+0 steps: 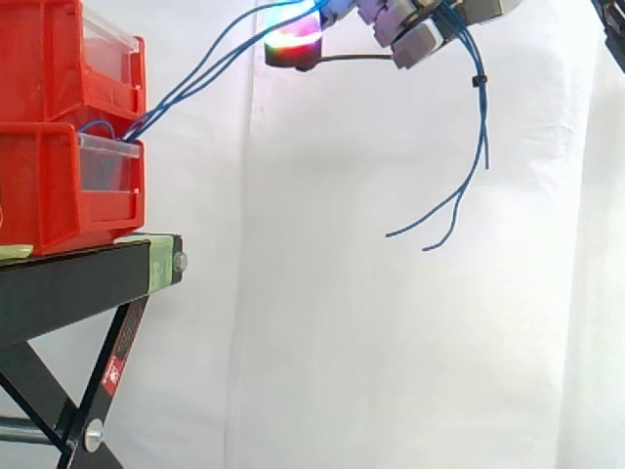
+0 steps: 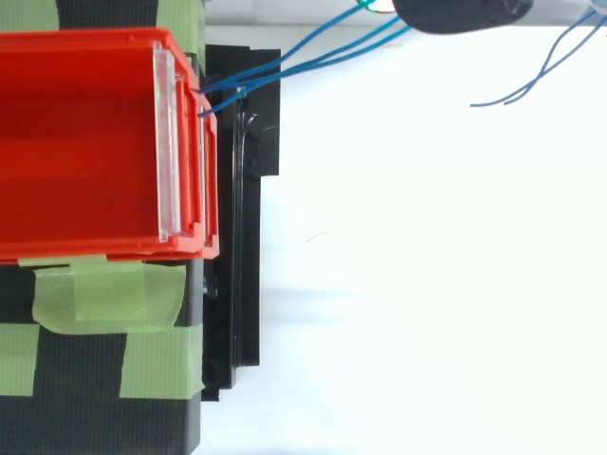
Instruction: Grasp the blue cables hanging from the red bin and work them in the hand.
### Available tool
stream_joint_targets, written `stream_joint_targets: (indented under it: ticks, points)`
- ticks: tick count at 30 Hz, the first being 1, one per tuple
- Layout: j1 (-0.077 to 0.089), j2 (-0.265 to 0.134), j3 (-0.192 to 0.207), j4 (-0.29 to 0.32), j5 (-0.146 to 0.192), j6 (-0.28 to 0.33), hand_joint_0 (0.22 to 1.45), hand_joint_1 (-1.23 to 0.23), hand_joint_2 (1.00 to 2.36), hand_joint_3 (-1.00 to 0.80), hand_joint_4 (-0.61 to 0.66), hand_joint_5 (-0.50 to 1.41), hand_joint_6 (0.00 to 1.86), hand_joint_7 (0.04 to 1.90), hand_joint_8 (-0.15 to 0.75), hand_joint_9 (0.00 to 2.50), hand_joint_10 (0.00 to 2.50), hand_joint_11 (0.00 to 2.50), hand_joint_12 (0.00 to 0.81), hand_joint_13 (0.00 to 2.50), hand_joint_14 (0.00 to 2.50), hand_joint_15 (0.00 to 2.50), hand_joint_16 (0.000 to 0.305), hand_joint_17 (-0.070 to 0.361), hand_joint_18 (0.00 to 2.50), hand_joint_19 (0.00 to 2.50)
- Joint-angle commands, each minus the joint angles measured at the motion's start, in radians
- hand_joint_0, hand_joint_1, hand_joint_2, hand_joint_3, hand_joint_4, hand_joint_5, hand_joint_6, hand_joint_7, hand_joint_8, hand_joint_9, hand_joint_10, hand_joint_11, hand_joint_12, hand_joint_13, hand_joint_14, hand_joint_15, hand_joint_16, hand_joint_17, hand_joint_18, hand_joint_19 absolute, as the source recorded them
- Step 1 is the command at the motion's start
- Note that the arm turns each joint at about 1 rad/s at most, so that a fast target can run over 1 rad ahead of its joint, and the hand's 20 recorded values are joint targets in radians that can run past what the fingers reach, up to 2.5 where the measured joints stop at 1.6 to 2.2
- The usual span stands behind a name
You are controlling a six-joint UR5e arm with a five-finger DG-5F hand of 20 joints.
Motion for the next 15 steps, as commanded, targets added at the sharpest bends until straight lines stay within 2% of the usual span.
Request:
stream_joint_targets:
  ticks: [1,5,8,12,15]
  points:
    - [0.0,0.0,0.0,0.005,0.0,-0.003,0.93,-0.59,1.02,-0.6,0.31,0.38,0.01,1.21,0.511,0.78,2.5,2.5,0.522,0.83,2.5,1.89,0.06,0.134,1.2,1.37]
    - [0.002,0.0,0.0,0.005,0.002,-0.002,0.87,-0.59,1.01,-0.76,0.31,0.37,0.01,1.21,0.511,0.78,2.5,2.5,0.522,0.83,2.5,1.89,0.06,0.134,1.2,1.37]
    - [0.003,0.0,0.0,0.005,0.0,0.0,0.85,-0.6,1.01,-0.8,0.31,0.37,0.01,1.21,0.511,0.78,2.5,2.5,0.522,0.83,2.5,1.89,0.06,0.134,1.2,1.37]
    - [0.006,0.0,0.0,0.004,-0.003,0.004,0.81,-0.65,1.01,-0.83,0.31,0.36,0.01,1.22,0.511,0.78,2.5,2.5,0.522,0.83,2.5,1.89,0.06,0.134,1.2,1.37]
    - [0.006,0.0,0.0,0.002,-0.003,0.015,0.8,-0.69,1.01,-0.76,0.3,0.33,0.01,1.24,0.511,0.78,2.5,2.5,0.522,0.83,2.5,1.89,0.06,0.134,1.2,1.37]
